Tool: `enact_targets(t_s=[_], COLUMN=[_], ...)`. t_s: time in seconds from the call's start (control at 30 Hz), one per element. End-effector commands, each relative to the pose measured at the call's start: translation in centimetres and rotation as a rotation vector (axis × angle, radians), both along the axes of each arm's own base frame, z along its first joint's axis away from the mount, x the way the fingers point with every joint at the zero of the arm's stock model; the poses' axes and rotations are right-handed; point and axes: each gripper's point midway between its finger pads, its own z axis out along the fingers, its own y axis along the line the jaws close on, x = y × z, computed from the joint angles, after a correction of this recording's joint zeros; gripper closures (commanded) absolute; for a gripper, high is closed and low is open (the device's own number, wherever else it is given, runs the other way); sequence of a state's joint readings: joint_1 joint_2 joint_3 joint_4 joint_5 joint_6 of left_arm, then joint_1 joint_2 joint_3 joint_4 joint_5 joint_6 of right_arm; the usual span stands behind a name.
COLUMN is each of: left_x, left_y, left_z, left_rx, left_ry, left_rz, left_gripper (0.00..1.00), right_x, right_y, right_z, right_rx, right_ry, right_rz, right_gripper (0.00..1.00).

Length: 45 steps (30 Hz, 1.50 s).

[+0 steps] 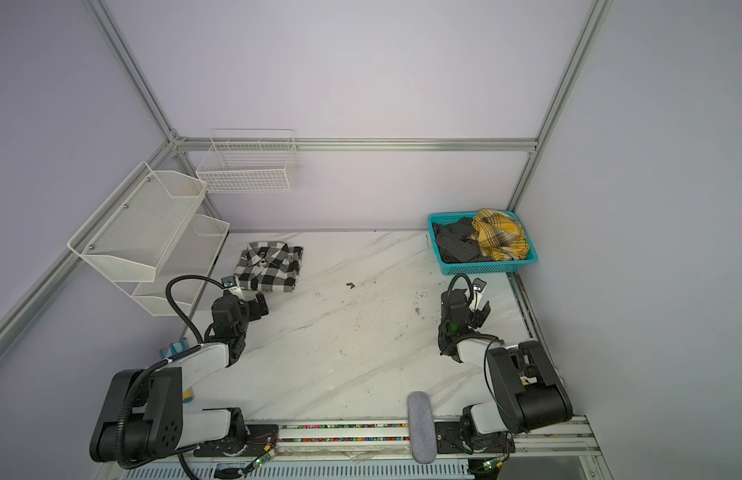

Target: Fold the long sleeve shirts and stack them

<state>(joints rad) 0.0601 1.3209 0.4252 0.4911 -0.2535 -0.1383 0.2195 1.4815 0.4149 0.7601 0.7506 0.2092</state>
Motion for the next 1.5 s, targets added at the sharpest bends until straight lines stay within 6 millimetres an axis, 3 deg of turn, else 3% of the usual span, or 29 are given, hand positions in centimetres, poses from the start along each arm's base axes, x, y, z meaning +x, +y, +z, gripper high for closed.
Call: enact_targets(t_s=[0.0,0.1,0.13,0.2,0.27,0.37,0.4,0.43,1.47], left_x=[1.3,2.2,2.3,2.2,1.9,2.4,2.4,2.4,2.5], left_y=[0.2,-0.2,-1.6,-3.3,-1.4,-1.2,-1.4,-1.4,-1.7], left_z=[1.4,0.4,0.1,-0.3,-0.6,-0.9,-0.8,-0.8,-0.7], left_rx=[-0.001,-0.005,0.021,0.068,0.041,0.038,0.048,0.058,0.105], left_ry=[-0.086,-0.11,-0.147,-0.203,-0.171,-0.123,-0.133,-0.144,-0.13], left_rz=[-0.01,-0.042,-0.129,-0.223,-0.093,-0.079,-0.087,-0.09,-0.065], left_gripper=[0.0,0.0,0.0,0.0,0.0,0.0,0.0,0.0,0.0], right_x=[2.8,5.5,6.3,6.5,6.8,7.0,6.9,7.0,7.2], right_y=[2.4,3.9,4.0,4.1,3.9,3.9,3.9,3.9,4.0], right_z=[5.1,3.9,2.3,2.2,1.7,1.6,1.6,1.6,1.3], right_rx=[0.0,-0.064,-0.066,-0.062,-0.059,-0.042,-0.05,-0.045,-0.036], right_ry=[-0.276,-0.235,-0.211,-0.245,-0.211,-0.207,-0.207,-0.207,-0.197], right_rz=[0.175,0.293,0.341,0.383,0.391,0.39,0.391,0.39,0.396], right_gripper=[0.26,0.27,0.28,0.26,0.26,0.17,0.05,0.03,0.03])
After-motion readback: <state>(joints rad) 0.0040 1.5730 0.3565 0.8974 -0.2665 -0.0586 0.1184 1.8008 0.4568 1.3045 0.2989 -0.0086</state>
